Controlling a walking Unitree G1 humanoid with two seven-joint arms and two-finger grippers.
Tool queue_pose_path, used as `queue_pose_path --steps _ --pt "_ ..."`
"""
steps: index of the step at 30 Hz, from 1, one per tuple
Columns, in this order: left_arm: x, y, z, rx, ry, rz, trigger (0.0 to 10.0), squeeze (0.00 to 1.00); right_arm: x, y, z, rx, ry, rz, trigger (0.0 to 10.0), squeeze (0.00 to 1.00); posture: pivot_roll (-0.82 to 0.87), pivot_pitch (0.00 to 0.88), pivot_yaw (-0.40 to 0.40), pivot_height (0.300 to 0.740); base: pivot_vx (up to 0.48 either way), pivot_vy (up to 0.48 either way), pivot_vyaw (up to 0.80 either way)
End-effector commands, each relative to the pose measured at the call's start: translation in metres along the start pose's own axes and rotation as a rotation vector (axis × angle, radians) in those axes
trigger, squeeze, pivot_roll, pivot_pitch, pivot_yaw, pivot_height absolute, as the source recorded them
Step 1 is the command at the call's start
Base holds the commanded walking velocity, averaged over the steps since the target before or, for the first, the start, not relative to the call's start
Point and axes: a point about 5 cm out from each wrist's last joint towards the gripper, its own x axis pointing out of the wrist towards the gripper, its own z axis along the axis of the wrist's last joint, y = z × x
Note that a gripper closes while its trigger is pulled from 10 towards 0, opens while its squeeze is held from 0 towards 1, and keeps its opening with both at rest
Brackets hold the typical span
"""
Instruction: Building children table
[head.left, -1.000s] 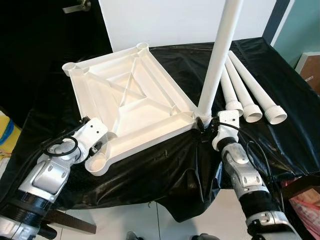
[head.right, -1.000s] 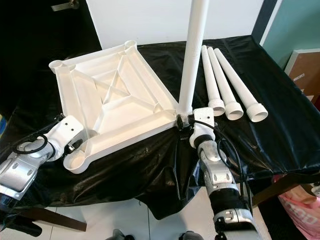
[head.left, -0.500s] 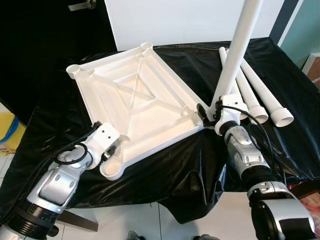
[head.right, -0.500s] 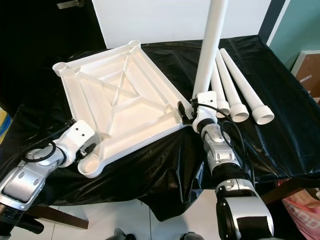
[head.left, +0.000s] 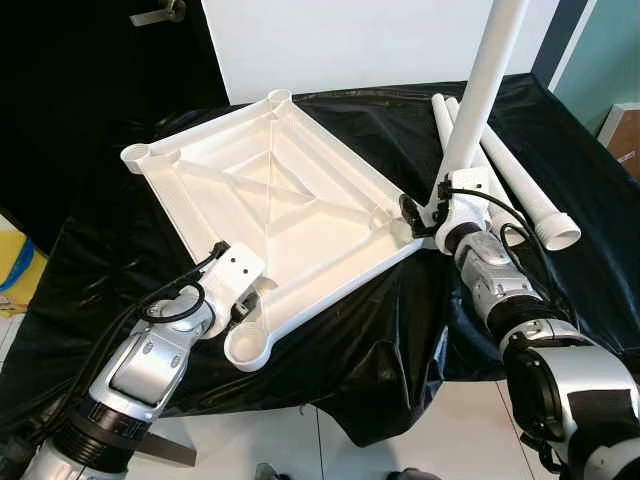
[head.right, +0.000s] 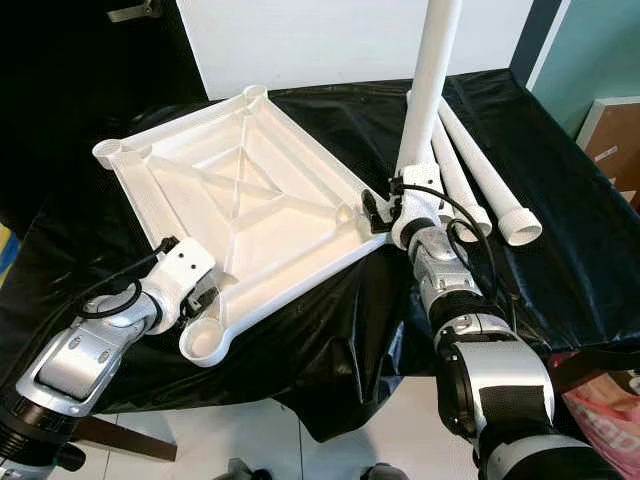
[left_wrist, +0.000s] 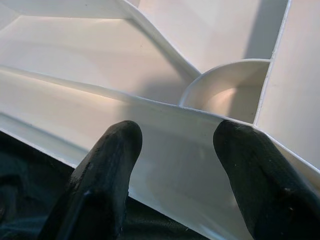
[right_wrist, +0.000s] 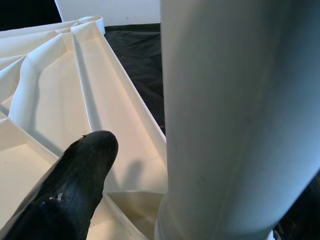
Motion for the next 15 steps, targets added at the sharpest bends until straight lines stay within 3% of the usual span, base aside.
queue_pose_path --steps 1,4,8,9,12,15 --pt "0.013 -0.059 0.016 -0.008 -0.065 -0.289 10.0 0.0 0.012 0.046 0.009 -0.01 -0.029 0.17 10.0 0.0 -0.05 0.106 0.029 0.74 0.0 0.0 0.0" --pt "0.015 -0.052 0.027 -0.019 -0.093 -0.237 10.0 0.0 0.013 0.047 0.012 -0.008 -0.048 0.143 10.0 0.0 -0.05 0.105 0.024 0.74 0.0 0.0 0.0" --pt "0.02 -0.006 0.03 -0.071 -0.095 0.008 10.0 0.0 0.007 0.04 0.005 0.003 -0.088 0.04 10.0 0.0 -0.06 0.103 0.021 0.74 0.0 0.0 0.0" --pt "0.02 -0.006 0.03 -0.071 -0.095 0.008 10.0 0.0 0.007 0.04 0.005 0.003 -0.088 0.04 10.0 0.0 -0.06 0.103 0.021 0.74 0.0 0.0 0.0" --pt "0.018 0.018 0.029 -0.087 -0.09 0.117 10.0 0.0 0.001 0.036 -0.002 0.019 -0.102 -0.021 10.0 0.0 -0.07 0.104 0.027 0.74 0.0 0.0 0.0" --pt "0.017 0.025 0.029 -0.086 -0.086 0.14 10.0 0.0 -0.002 0.037 -0.006 0.014 -0.103 -0.025 10.0 0.0 -0.07 0.103 0.031 0.74 0.0 0.0 0.0"
